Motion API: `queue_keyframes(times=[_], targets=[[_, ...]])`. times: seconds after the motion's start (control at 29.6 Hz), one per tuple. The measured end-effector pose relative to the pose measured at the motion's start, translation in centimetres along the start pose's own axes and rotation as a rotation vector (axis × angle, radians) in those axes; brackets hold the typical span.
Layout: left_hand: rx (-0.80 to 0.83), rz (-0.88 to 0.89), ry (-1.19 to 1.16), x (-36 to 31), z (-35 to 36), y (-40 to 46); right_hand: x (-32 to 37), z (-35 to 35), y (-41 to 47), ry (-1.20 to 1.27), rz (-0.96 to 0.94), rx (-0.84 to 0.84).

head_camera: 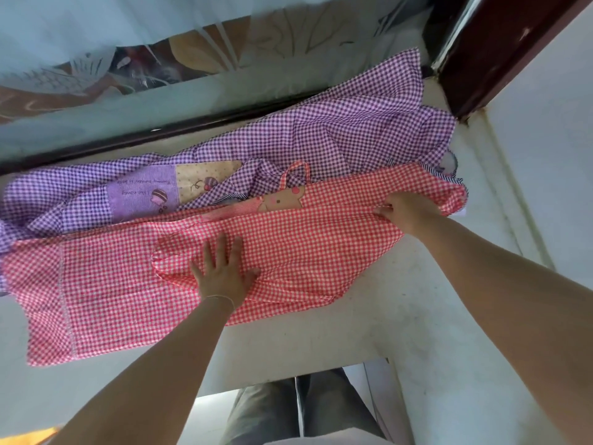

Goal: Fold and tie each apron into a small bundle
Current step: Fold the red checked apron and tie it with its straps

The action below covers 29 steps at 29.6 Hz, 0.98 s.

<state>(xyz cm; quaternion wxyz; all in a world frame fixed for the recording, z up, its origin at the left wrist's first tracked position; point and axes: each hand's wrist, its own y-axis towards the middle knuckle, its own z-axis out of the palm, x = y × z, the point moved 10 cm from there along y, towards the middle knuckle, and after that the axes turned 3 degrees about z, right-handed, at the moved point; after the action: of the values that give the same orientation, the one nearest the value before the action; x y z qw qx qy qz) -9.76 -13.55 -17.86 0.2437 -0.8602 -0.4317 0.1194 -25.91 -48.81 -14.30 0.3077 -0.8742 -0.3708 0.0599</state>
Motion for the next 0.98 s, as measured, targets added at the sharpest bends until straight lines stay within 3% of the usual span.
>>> queue_keyframes(times=[0.07,0.17,0.3,0.37,0.47,0.54,0.64,0.71,0.78,0.88,0.98], targets=[[-0.083,0.146,0.030,-3.5,-1.1,-1.1,0.5,-0.3,-0.3,-0.028,-0.025,-0.049],[-0.026,0.393,0.060,-10.0,-0.1,-2.5,2.0,-0.2,-0.7,-0.008,-0.113,-0.075],[0.094,0.383,0.055,-12.2,1.8,-1.2,1.6,1.2,-0.4,0.080,-0.035,0.194],[0.113,0.390,0.112,-12.0,2.4,-1.0,1.0,-0.4,0.0,0.043,-0.008,0.184],[0.135,0.396,0.131,-11.9,2.7,-1.0,-0.3,-6.1,-0.5,-0.022,0.027,-0.278],[0.151,0.390,0.129,-11.9,2.9,-1.0,-2.0,-8.4,-2.6,0.104,0.126,-0.604],[0.158,0.383,0.135,-11.9,2.9,-0.9,-7.4,-6.5,-7.1,0.661,0.486,-0.877],[0.153,0.374,0.137,-11.8,2.9,-0.9,-10.0,-1.4,-10.3,1.120,0.806,-0.956],[0.148,0.366,0.139,-11.9,2.9,-0.9,-9.6,4.6,-11.0,1.525,0.933,-0.833],[0.148,0.362,0.145,-12.0,3.0,-0.8,-3.7,9.8,-8.4,1.972,0.617,-0.267],[0.147,0.365,0.154,-12.1,2.9,-0.9,0.5,10.4,-7.5,2.033,0.325,0.083]])
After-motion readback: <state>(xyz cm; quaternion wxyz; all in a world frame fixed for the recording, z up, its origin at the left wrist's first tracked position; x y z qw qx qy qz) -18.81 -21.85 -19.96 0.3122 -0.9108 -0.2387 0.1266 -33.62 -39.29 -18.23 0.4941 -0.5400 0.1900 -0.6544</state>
